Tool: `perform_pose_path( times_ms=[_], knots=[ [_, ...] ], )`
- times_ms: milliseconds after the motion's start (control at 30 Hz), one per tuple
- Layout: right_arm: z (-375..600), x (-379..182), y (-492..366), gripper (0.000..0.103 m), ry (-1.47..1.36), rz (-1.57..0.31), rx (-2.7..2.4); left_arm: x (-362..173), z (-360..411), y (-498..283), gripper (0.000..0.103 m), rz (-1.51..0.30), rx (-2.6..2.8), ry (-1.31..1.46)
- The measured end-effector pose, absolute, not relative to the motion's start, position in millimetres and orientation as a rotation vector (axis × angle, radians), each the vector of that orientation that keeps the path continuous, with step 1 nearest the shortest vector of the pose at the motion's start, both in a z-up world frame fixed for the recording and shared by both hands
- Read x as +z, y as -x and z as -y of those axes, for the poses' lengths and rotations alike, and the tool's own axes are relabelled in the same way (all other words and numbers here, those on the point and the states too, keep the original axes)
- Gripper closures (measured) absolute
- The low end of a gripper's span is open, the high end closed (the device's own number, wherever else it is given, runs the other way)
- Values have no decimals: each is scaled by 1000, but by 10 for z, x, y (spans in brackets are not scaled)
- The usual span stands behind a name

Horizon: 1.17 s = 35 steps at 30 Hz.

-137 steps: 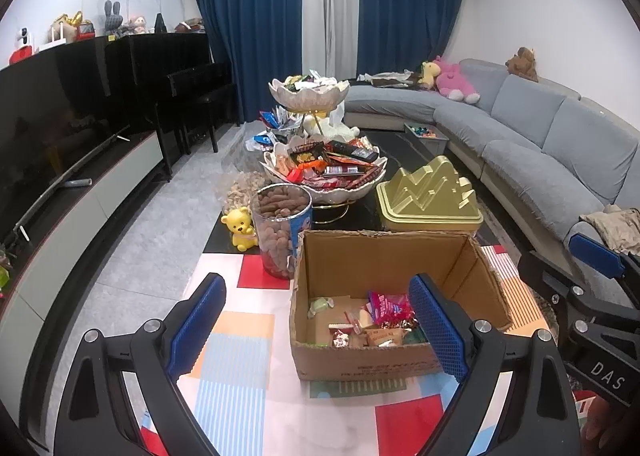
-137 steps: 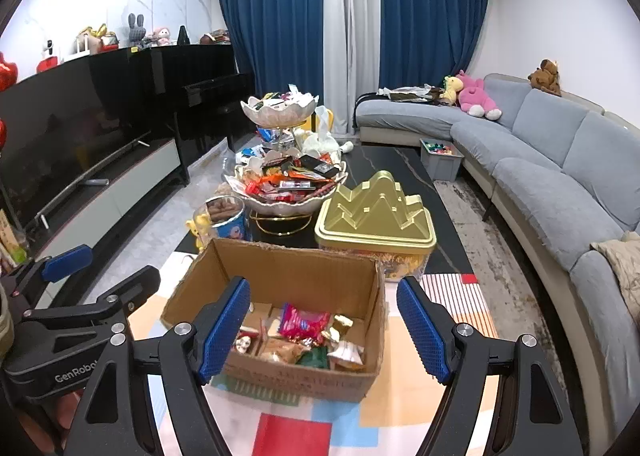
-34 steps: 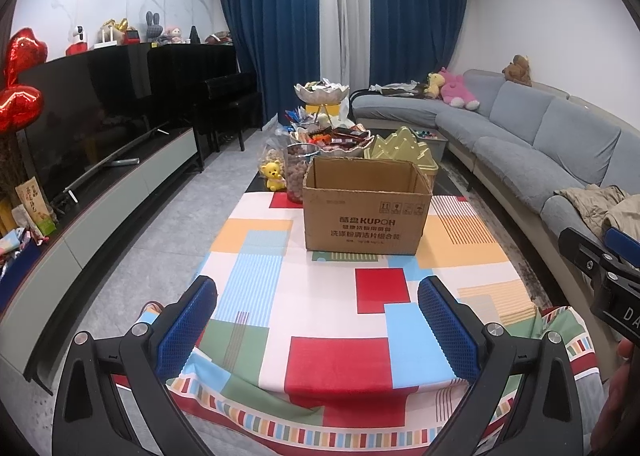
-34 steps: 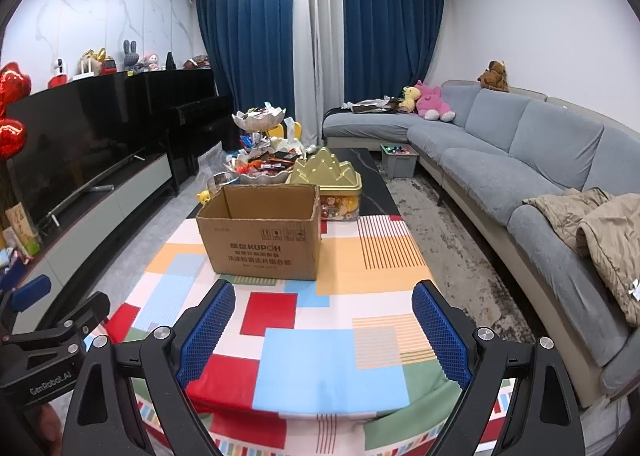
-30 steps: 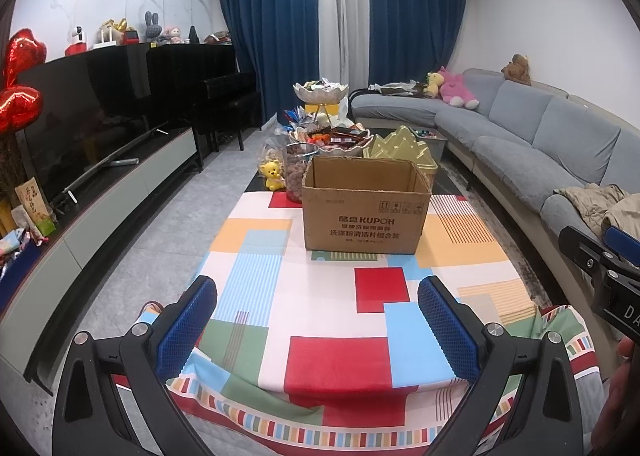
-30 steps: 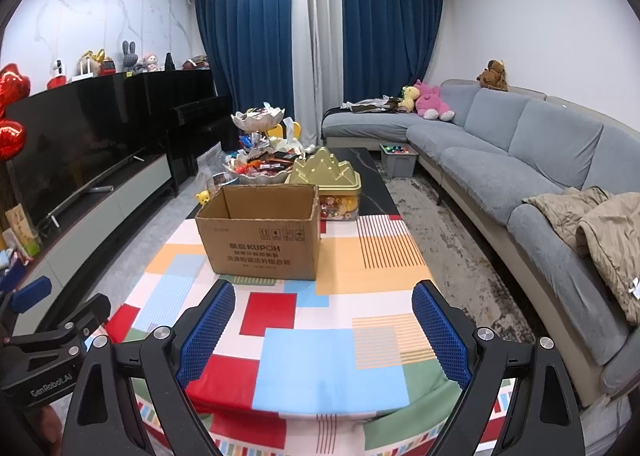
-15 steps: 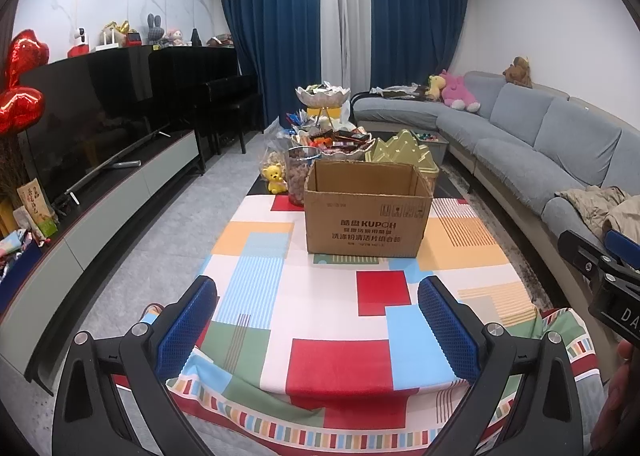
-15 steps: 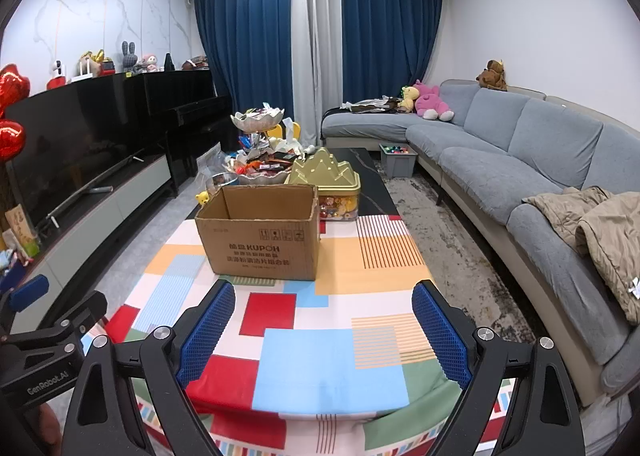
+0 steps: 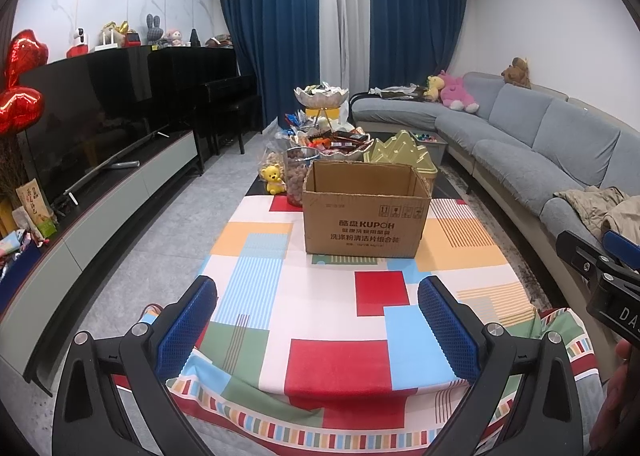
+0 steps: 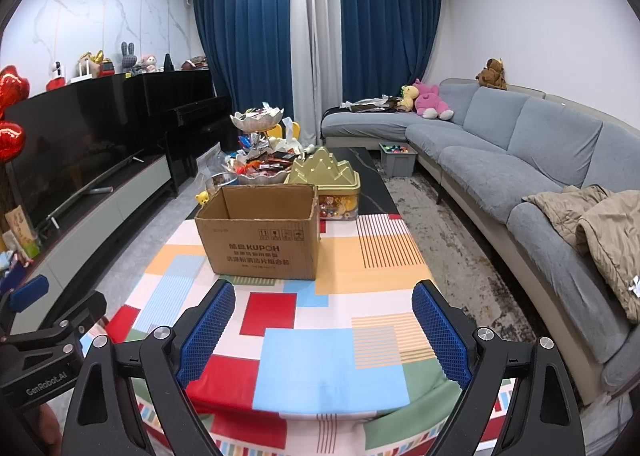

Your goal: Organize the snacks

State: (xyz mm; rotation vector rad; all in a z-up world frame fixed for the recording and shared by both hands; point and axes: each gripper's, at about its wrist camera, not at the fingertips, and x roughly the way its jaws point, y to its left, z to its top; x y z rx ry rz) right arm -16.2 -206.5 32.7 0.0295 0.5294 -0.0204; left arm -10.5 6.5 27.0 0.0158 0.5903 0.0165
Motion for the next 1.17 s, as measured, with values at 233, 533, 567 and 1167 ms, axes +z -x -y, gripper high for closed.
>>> perform_pose_path(
  times_ms=[233, 533, 567, 1167],
  knots=[
    [2053, 320, 153, 12, -31, -533, -22, 271, -69, 106, 1, -589, 18, -16],
    [2058, 317, 149, 12, -32, -534, -23, 273, -67, 108, 1, -588, 17, -16],
    [2059, 317, 149, 12, -32, -533, -23, 269, -62, 106, 1, -589, 17, -17],
    [2071, 281, 145, 12, -36, -541, -30, 261, -37, 106, 1, -586, 9, -20]
  ],
)
